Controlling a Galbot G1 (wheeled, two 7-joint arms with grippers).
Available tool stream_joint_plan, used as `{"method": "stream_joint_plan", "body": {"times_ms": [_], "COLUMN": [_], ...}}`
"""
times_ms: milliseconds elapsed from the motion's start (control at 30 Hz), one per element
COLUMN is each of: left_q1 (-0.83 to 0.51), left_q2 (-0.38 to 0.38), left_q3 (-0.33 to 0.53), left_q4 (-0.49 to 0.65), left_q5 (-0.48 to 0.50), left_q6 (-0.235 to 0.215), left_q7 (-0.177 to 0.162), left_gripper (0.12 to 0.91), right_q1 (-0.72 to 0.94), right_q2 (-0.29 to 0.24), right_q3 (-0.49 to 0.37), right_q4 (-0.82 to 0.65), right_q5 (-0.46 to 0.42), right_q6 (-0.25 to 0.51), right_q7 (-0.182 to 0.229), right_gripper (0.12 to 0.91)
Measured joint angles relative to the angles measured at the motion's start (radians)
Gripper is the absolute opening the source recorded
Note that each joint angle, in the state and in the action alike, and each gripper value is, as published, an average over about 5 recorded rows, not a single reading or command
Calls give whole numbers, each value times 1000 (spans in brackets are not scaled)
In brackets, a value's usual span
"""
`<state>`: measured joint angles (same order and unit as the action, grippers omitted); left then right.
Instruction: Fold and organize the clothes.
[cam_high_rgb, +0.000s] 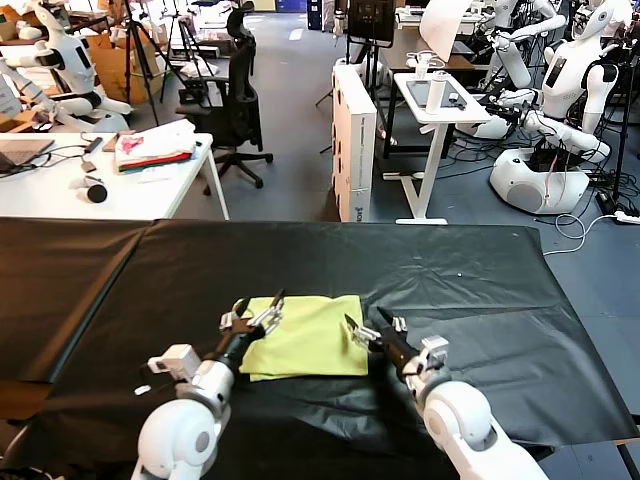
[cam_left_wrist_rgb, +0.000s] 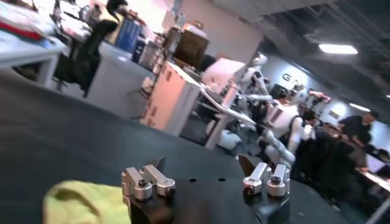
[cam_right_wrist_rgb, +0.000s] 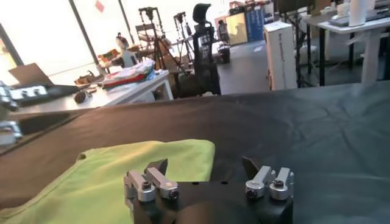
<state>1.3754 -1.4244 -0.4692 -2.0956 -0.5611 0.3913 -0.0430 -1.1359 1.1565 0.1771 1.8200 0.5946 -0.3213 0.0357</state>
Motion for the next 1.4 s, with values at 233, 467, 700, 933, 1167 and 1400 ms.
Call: {"method": "stream_joint_plan", "body": {"times_ms": [233, 467, 700, 933, 1167, 1400], "left_q1": [33, 48, 58, 66, 97, 194], "left_q2": [5, 2, 3, 6, 13, 52], "left_q3": [-56, -91, -115, -119, -120, -127], "left_q4": [4, 11, 23, 23, -2, -49], "left_q5": [0, 4, 14, 28, 52, 209], "left_q6": [-9, -15, -24, -30, -46, -191], "left_q7": [1, 1, 6, 16, 31, 44], "left_gripper": [907, 907, 907, 907, 907, 907], "right_q1": [34, 57, 68, 26, -55, -219], "right_q2": [17, 29, 26, -9, -67, -101], "right_q3": [-9, 6, 33, 76, 124, 220], "right_q4": [-88, -129, -151, -103, -14, 130], "right_q5": [2, 5, 4, 12, -91, -243], "right_q6": [29, 56, 60, 83, 210, 362], "right_q7": [-29, -27, -27, -57, -58, 16], "right_gripper": [577, 181, 140, 379, 810, 906]}}
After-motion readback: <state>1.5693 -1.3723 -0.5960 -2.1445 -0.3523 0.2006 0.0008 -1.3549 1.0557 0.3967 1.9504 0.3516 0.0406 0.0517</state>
